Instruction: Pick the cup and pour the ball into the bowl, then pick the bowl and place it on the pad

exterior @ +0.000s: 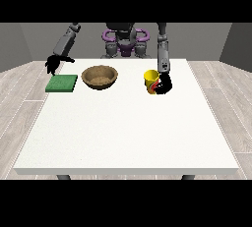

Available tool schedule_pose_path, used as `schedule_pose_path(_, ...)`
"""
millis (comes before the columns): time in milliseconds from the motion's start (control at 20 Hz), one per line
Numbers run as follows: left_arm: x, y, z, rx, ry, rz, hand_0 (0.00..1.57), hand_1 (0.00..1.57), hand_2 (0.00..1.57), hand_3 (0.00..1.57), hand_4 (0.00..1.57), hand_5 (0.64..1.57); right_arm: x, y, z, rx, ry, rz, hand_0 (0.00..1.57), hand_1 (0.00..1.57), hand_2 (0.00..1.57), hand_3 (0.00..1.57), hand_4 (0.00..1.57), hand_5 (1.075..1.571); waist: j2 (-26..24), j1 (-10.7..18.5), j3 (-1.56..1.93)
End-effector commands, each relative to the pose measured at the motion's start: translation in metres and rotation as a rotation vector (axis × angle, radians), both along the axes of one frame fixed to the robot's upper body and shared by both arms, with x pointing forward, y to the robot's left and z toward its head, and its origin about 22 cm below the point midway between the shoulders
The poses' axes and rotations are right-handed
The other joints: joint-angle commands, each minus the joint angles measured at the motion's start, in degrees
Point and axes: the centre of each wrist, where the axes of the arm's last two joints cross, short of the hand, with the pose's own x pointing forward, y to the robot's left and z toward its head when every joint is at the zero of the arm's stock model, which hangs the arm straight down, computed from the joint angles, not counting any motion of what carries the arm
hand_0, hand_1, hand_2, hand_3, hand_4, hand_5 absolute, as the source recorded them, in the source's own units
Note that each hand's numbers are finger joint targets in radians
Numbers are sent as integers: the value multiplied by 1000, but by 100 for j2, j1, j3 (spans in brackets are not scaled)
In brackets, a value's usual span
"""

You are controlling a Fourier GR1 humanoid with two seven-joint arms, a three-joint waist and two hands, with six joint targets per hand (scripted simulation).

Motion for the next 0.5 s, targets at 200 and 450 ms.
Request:
schedule_pose_path(200,8,-26,1,303,205,178,1395,1395,1571,1571,1250,1531,12,27,-20,-8,184,79,0,0,240,0,262,1552,-1158,-314,-116)
schedule_pose_path(450,14,-52,2,540,289,166,1429,1429,1571,1571,1212,1557,22,35,-28,-1,234,24,0,0,252,0,318,1553,-1451,2,-114)
